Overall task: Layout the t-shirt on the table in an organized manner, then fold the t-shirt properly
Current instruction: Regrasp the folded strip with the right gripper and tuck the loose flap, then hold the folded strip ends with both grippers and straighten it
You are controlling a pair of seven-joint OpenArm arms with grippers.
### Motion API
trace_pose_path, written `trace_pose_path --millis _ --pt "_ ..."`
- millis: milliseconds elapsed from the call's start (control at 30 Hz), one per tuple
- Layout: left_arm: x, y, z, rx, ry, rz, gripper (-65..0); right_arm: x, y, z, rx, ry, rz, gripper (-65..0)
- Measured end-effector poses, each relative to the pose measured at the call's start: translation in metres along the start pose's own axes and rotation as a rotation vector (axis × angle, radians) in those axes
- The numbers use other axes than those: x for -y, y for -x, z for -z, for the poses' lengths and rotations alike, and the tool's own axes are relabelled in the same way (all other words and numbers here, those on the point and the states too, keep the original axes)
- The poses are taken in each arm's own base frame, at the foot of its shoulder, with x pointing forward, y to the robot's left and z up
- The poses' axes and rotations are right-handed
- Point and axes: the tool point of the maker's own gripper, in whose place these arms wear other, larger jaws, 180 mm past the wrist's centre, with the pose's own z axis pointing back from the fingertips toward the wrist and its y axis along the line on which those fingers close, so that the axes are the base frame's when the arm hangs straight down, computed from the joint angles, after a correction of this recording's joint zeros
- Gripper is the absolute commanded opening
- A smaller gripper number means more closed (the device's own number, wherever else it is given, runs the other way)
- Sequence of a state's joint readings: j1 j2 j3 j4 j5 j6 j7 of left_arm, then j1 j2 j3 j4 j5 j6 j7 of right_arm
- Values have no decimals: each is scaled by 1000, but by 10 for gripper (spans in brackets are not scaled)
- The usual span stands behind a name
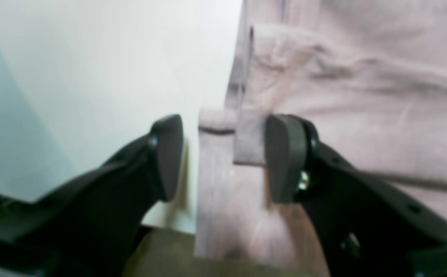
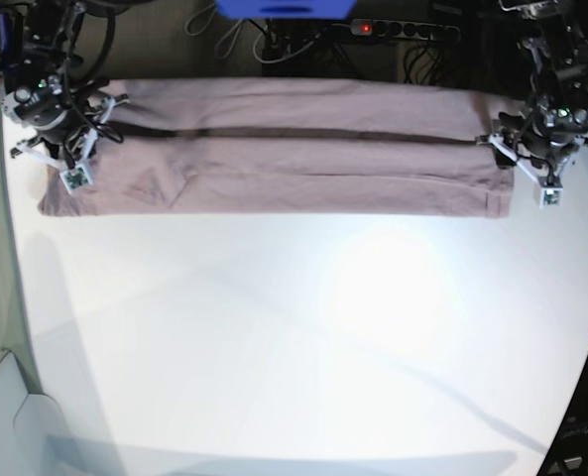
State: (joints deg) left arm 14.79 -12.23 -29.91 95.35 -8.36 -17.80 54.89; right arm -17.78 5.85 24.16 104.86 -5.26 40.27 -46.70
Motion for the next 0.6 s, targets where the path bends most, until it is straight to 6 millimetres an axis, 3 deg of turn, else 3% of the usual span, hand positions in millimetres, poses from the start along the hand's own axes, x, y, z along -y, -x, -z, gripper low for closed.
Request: trace_pose_path --millis 167,433,533,600 --pt "0 -6 -3 15 -2 4 -308 -1 2 2 -6 -5 4 -643" --pt "5 -31 -19 92 6 62 -307 16 15 -4 -23 49 87 -364" --pt "8 -22 -20 37 30 102 -307 17 10 -7 -9 57 82 -337" --pt "-1 -24 -25 46 13 95 -307 21 2 -15 18 78 68 -334"
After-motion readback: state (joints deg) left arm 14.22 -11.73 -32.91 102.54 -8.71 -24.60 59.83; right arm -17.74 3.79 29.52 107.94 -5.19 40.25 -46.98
